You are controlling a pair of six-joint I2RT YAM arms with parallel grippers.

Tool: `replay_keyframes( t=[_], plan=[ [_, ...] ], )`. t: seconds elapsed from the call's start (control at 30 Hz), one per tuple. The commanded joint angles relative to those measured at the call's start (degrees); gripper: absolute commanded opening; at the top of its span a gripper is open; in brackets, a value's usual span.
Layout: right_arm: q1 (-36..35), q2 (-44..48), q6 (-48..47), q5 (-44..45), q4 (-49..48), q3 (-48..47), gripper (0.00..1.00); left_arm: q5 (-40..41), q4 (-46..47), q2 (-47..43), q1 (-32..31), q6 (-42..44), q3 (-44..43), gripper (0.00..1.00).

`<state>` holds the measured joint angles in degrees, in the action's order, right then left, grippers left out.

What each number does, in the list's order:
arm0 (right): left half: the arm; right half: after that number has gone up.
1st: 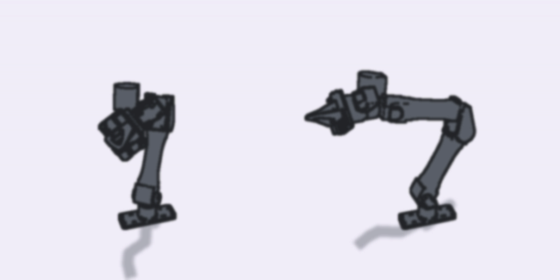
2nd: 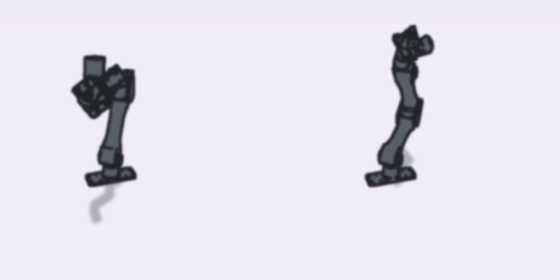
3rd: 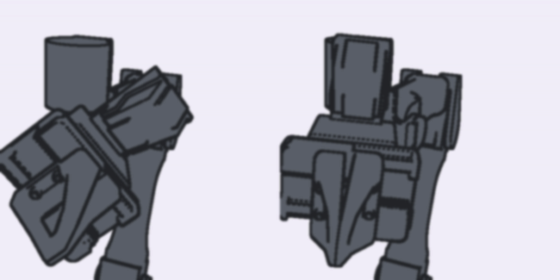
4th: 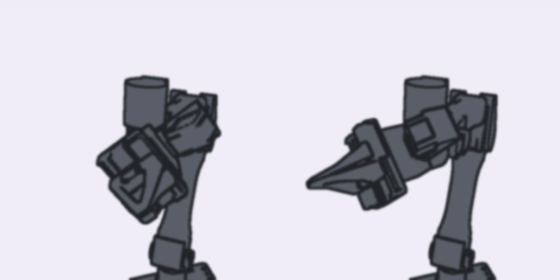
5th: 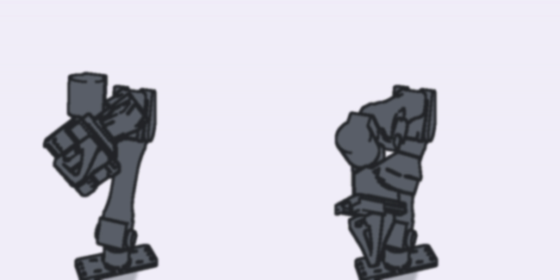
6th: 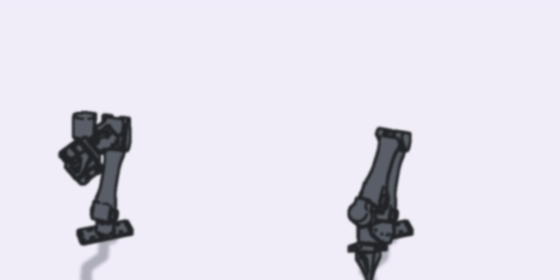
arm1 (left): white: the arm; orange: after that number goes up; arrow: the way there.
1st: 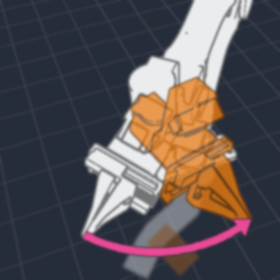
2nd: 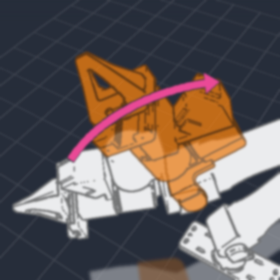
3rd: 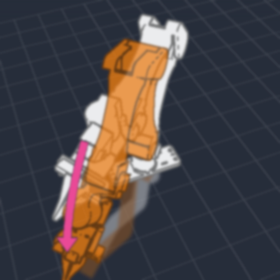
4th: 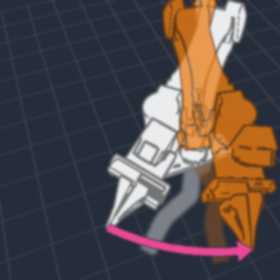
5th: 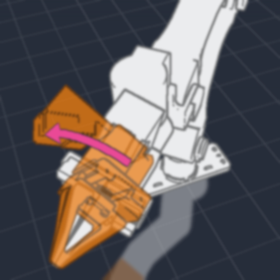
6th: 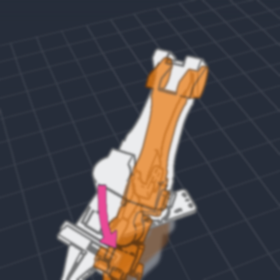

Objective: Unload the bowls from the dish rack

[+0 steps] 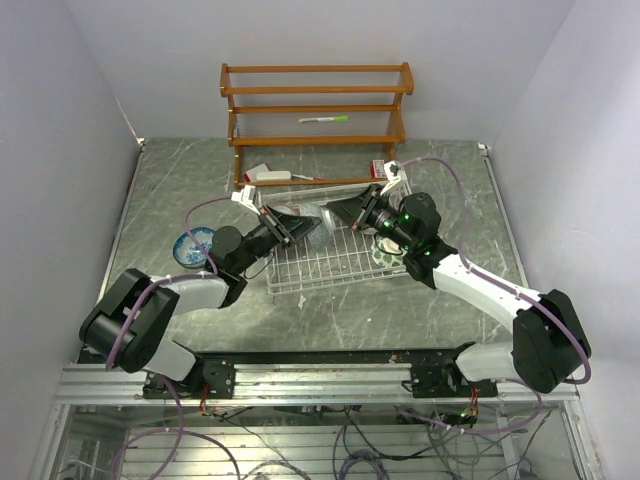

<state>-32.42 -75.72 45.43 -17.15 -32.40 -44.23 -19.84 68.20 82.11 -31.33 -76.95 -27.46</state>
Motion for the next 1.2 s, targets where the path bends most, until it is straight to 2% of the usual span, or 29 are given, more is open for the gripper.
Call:
replay_keyframes(
  t=[0.0, 0.07, 0.2, 0.23, 0.37, 0.57, 0.63, 0.77, 0.87, 0.97, 1.17],
  plan=[
    [0.1, 1.6, -1.6, 1.6, -0.2, 0.7, 0.0, -2.3, 10.7, 1.1, -0.4, -1.4, -0.7, 0.07],
    [0.1, 2.6, -2.7, 3.1, 1.2, 0.9, 0.0, -2.9, 9.4, 0.8, -0.4, -0.8, -1.2, 0.07],
    [0.2, 4.9, -5.1, 6.6, 5.0, 1.2, 0.11, -2.9, -0.6, -2.9, -0.4, 3.6, -3.2, 0.07],
    [0.2, 5.6, -5.8, 7.6, 5.9, 1.3, 0.13, -2.6, -4.3, -4.4, -0.3, 5.4, -3.9, 0.07],
    [0.2, 8.5, -8.5, 12.3, 9.7, 2.0, 0.2, 1.2, -29.2, -12.9, -0.4, 16.1, -8.9, 0.07],
    [0.2, 10.5, -11.2, 15.9, 12.7, 3.3, 0.23, 18.0, -66.7, -22.6, -0.4, 31.0, -20.9, 0.07],
    [0.1, 10.6, -11.6, 16.3, 12.8, 3.8, 0.23, 23.3, -76.7, -23.5, -0.4, 35.5, -25.0, 0.07],
    [0.2, 9.9, -12.9, 18.3, 14.6, 3.9, 0.25, 39.5, -98.0, -21.3, -0.4, 39.2, -33.9, 0.07],
    [0.2, 10.0, -13.6, 19.3, 15.4, 4.2, 0.25, 47.7, -107.1, -18.2, 0.0, 39.3, -38.3, 0.07],
    [0.2, 10.5, -14.2, 20.0, 15.8, 4.7, 0.25, 53.5, -112.1, -15.7, 1.3, 38.4, -41.0, 0.07],
    [0.2, 11.3, -15.5, 21.4, 17.4, 4.9, 0.26, 51.3, -113.2, -12.6, 8.8, 41.1, -41.0, 0.07]
  ],
)
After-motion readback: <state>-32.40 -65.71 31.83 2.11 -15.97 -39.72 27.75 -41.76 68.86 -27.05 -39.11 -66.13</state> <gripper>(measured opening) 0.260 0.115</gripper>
